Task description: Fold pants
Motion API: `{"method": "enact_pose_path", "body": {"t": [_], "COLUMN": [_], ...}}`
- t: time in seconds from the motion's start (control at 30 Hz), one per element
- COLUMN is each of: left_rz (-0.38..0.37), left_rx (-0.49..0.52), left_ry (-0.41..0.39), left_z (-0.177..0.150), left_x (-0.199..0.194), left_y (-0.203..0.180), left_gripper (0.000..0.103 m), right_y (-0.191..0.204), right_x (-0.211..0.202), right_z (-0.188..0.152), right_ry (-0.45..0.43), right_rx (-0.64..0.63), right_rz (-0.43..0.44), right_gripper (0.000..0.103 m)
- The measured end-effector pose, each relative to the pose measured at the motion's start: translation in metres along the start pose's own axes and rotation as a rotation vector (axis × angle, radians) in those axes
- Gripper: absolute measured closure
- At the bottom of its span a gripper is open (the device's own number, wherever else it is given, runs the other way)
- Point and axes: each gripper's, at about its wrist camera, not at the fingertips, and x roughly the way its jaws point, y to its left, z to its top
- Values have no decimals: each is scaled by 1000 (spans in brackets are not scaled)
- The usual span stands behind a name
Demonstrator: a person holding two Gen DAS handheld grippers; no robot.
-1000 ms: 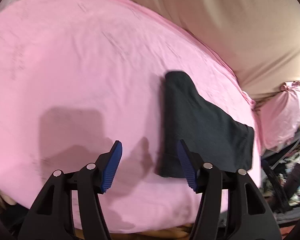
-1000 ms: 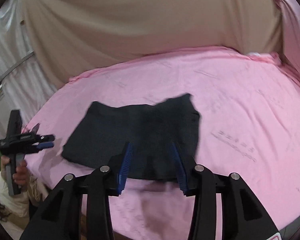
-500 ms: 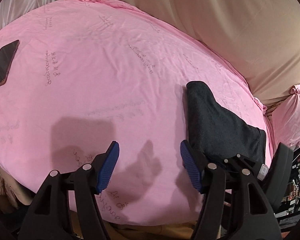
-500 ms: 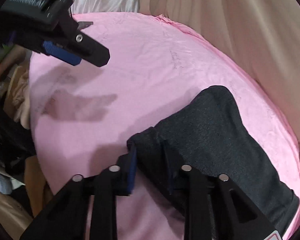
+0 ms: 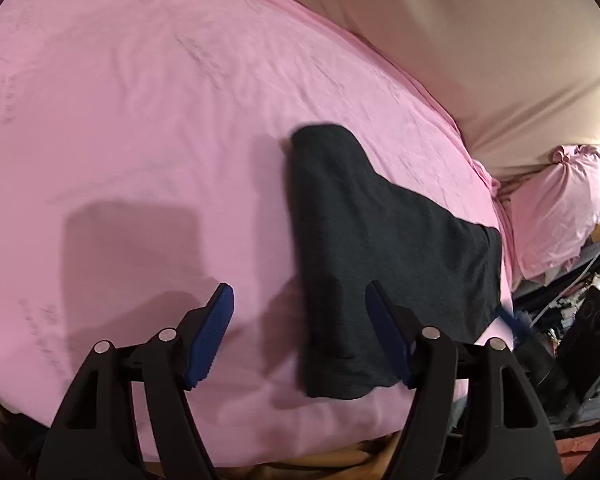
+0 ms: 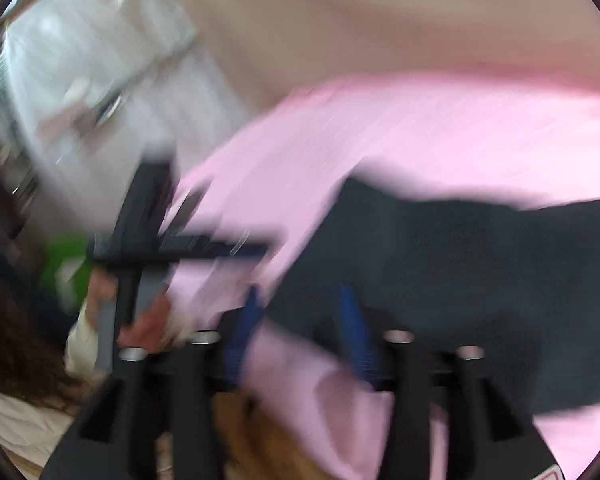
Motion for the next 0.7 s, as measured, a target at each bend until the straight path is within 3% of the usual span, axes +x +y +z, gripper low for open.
{"method": "enact_pose_path", "body": {"t": [0.07, 0.13, 0.2, 0.27, 0.3, 0.33, 0.37, 0.4, 0.43, 0.5, 0.53, 0.6, 0.63, 0.7], "left_rz": [10, 18, 46, 100, 111, 126, 163, 161, 127, 81, 85, 100, 113, 114], "left_rx": [19, 22, 41, 65, 82, 105, 129, 140, 140, 151, 157, 139, 137, 128], "left_ry": [29, 57, 28, 13, 7, 13, 4, -9, -25, -49, -49, -6, 0, -13], "left_z": [-1, -3, -4, -2, -1, 2, 8, 12, 19, 30, 34, 40, 39, 33], "left_x": [18, 34, 39, 45, 47, 50, 51, 48, 43, 37, 41, 64, 70, 59], "left_y": [-14, -22, -31, -40, -43, -46, -49, -50, -51, -52, -50, -40, -36, -34], "left_gripper": [36, 35, 28, 30, 48, 69, 73, 86, 87, 87, 86, 82, 80, 75], "right_y": [-43, -82, -113, -130, -133, -136, -135, -130, -123, -115, -121, -147, -161, -170], "right_x": [-21, -16, 1, 20, 27, 34, 34, 24, 10, -14, -11, 18, 29, 22], "right_z": [4, 4, 3, 7, 12, 15, 21, 30, 35, 40, 37, 17, 1, -18], "right_ry": [-36, -7, 35, 43, 43, 56, 49, 1, -40, -107, -97, 51, 102, 57], "right_rx": [74, 165, 246, 279, 281, 288, 290, 277, 250, 187, 184, 236, 311, 427], "right_rz": [-137, -207, -215, -142, -101, -88, -71, -48, -46, -93, -133, -201, -204, -128], "right_gripper": [37, 35, 35, 37, 47, 79, 79, 90, 92, 92, 91, 88, 75, 73]}}
